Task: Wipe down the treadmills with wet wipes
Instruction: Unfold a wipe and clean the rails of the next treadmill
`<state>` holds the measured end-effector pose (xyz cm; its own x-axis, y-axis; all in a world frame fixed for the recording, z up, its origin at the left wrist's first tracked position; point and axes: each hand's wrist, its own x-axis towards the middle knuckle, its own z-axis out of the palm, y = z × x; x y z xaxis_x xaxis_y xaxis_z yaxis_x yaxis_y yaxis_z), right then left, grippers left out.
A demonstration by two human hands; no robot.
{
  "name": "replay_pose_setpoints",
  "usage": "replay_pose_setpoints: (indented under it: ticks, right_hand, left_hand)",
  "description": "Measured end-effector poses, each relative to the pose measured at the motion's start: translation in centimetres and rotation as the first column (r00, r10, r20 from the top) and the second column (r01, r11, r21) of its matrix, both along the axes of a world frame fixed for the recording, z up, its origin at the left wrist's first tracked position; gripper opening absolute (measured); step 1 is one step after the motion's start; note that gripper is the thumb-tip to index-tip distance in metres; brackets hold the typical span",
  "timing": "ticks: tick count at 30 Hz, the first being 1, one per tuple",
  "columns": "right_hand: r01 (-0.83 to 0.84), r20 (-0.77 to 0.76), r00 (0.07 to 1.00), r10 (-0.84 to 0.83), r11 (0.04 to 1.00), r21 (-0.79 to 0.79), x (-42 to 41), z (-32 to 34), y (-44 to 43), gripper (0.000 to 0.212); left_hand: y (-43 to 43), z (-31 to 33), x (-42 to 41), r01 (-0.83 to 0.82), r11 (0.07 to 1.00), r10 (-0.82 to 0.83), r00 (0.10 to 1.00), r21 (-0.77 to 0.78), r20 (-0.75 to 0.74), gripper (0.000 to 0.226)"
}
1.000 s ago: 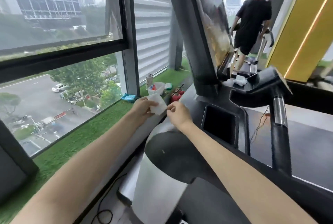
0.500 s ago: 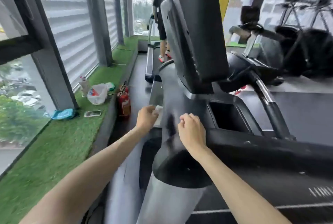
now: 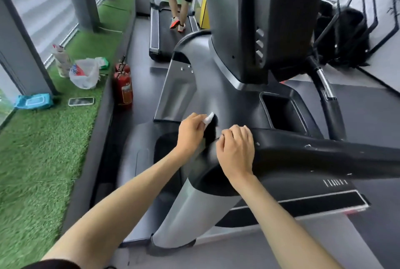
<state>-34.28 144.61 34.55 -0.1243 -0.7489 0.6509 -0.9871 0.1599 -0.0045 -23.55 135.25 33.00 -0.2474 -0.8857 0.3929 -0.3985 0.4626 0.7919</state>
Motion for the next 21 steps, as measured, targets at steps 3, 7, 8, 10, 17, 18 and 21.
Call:
replay_pose_setpoints:
  ticks: [3,7,8,10,17,18,21]
  right_hand:
    - [0.04,-0.029,0.999,-0.041,0.999,-0.011,0.4,-0.4,0.0,0.02]
    - [0.078,-0.05,0.996,-0.079,0.997,-0.015,0.8,-0.5,-0.1,0.023]
    - [0.088,-0.059,0.994,-0.088,0.996,-0.013,0.9,-0.5,-0.2,0.023]
    - [0.104,-0.07,0.992,-0.103,0.995,0.004,0.9,-0.5,-0.1,0.023]
    - [0.086,-0.078,0.993,-0.088,0.996,-0.028,0.6,-1.1,-0.2,0.019]
    - [0.081,-0.079,0.993,-0.083,0.996,-0.033,0.5,-1.2,-0.2,0.018]
    - [0.078,-0.084,0.993,-0.082,0.996,-0.044,0.3,-1.3,-0.3,0.017]
  left_hand:
    - [1.2,-1.1,0.8,0.048,0.998,-0.046,0.998,0.048,-0.044,0.022]
    - [3.1,-1.6,2.8,0.213,0.976,-0.213,0.977,0.046,-0.009,0.016]
    - [2.0,-1.4,2.5,0.188,0.981,-0.187,0.982,0.054,-0.014,0.017]
    - [-0.2,-0.6,1.4,0.114,0.985,-0.107,0.992,0.129,-0.059,0.022]
    - [3.0,-1.4,2.7,0.197,0.954,-0.168,0.976,0.227,-0.142,0.025]
    - [3.5,-2.0,3.2,0.235,0.942,-0.211,0.97,0.241,-0.12,0.019]
    - [1.3,-1.7,2.5,0.213,0.946,-0.195,0.976,0.244,-0.095,0.021]
